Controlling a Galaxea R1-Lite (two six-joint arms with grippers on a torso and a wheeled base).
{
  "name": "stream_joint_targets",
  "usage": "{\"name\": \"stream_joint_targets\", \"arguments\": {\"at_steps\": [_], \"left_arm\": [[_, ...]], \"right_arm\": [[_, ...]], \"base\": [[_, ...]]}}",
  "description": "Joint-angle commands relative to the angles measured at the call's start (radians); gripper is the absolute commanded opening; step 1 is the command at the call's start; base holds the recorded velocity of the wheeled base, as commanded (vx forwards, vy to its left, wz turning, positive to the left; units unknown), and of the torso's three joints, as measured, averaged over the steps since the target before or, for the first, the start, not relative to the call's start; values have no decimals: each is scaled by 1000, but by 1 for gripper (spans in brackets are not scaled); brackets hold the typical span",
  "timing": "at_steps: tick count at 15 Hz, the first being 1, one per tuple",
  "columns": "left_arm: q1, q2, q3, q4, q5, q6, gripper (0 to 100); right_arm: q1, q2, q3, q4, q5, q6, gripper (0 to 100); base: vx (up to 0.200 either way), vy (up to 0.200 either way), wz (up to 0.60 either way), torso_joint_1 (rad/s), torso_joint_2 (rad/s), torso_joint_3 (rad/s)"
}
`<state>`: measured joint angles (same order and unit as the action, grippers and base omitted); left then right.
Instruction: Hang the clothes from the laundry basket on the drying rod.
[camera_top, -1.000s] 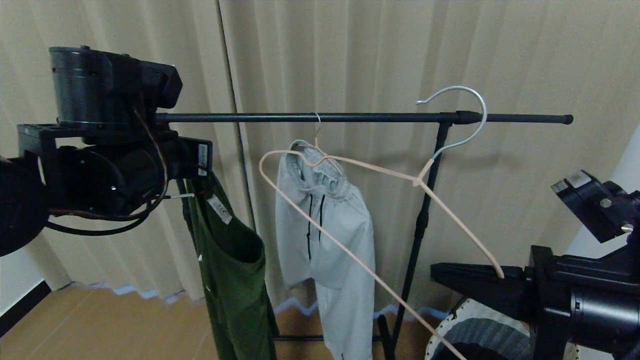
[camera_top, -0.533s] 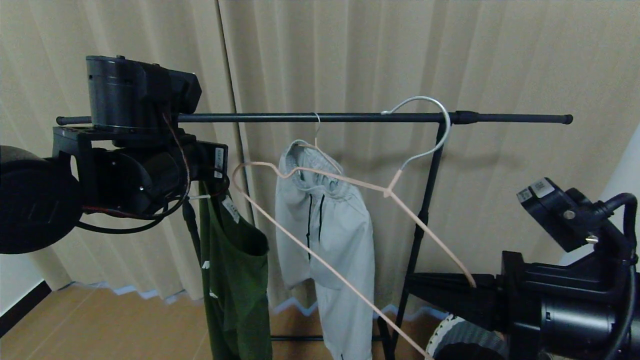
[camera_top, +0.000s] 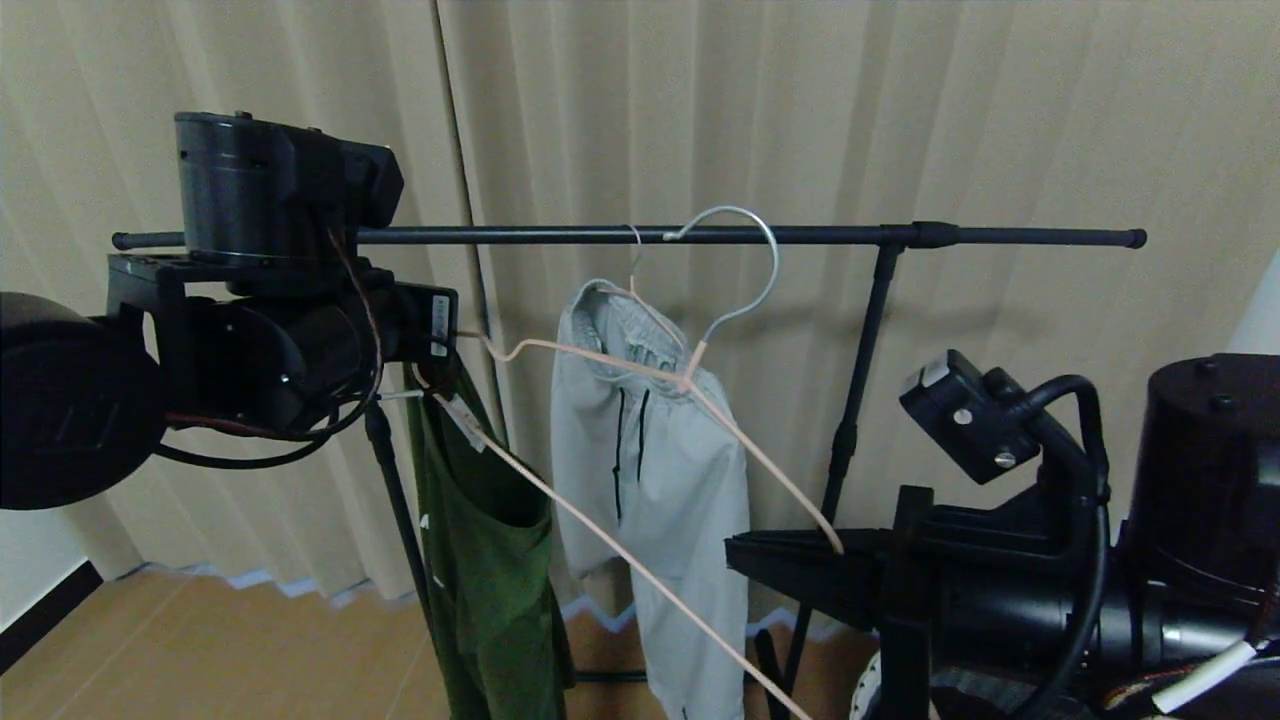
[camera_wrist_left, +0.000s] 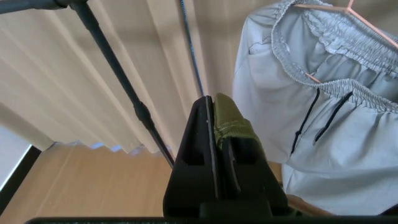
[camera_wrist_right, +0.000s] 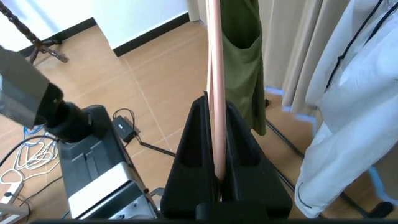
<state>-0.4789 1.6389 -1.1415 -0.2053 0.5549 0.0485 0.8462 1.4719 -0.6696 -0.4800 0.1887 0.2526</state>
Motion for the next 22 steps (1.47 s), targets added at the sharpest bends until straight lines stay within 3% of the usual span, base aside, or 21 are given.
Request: {"name": "stream_joint_targets", "arguments": {"at_steps": [1, 5, 11, 22], "left_arm": [[0, -11, 2, 1, 0, -1, 0], [8, -51, 9, 9, 0, 2, 0], [-1, -134, 77, 46, 2, 2, 0], [-233, -171, 94, 32, -10, -12, 0]], "right_arm": [[-2, 54, -31, 0, -9, 1, 0], [-4, 113, -77, 3, -75, 4, 0], [-4, 206, -193, 6, -114, 39, 0], [-1, 304, -292, 8, -117, 53, 0]], "base": [[0, 0, 0, 0, 0, 0], [0, 0, 0, 0, 0, 0], [0, 0, 0, 0, 0, 0], [0, 0, 0, 0, 0, 0]]}}
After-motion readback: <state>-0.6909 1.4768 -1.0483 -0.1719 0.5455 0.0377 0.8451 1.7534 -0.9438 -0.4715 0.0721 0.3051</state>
